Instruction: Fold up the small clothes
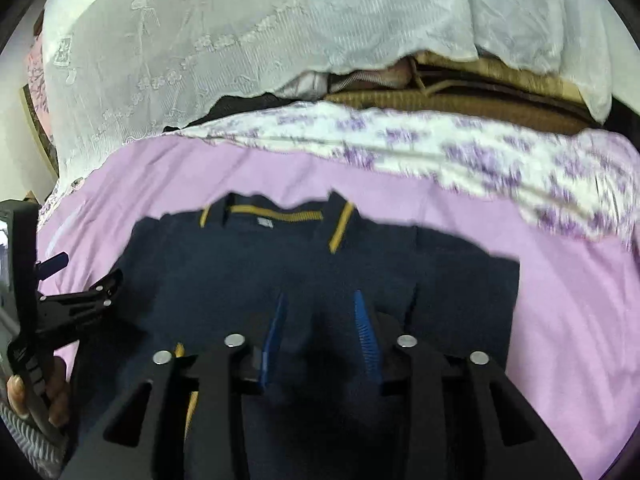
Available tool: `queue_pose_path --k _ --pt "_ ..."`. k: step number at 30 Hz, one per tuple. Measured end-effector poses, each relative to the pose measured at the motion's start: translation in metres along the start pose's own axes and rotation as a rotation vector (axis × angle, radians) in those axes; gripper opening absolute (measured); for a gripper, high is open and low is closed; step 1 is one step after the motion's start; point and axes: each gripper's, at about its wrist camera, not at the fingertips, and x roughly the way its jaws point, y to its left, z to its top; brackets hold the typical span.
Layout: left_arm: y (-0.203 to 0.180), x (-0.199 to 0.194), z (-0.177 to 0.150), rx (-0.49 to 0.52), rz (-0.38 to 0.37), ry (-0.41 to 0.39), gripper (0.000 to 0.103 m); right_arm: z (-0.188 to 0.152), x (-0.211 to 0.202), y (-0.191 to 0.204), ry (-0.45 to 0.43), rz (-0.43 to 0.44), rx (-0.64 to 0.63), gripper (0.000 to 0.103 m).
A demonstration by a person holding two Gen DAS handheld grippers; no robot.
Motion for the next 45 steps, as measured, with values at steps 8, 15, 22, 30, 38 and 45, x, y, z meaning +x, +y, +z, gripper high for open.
queue_pose_path --k 8,15,22,30,38,45 --pt "-0.013 0.024 0.016 0.018 -0.002 0.020 0.099 0.017 0.047 0.005 0.095 -0.008 0.009 0.039" --pt "-0.021 0.028 0.008 0.055 0.035 0.013 0.099 0.006 0.046 0.005 0.076 -0.014 -0.008 0.042" --pt "-0.017 0.009 0.001 0.052 0.025 -0.044 0.099 -0.009 0.019 0.004 0.057 -0.010 -0.018 0.052" --pt "-0.011 0.007 -0.006 0.037 0.030 -0.024 0.099 -0.020 0.018 -0.001 0.071 -0.009 0.011 0.052" --pt "-0.003 -0.017 -0.022 0.024 0.031 -0.053 0.099 -0.036 -0.015 -0.013 0.044 0.021 0.082 0.053" --pt "0.004 -0.042 -0.042 0.011 0.008 -0.061 0.099 -0.061 -0.039 -0.003 0.045 0.024 0.052 0.056"
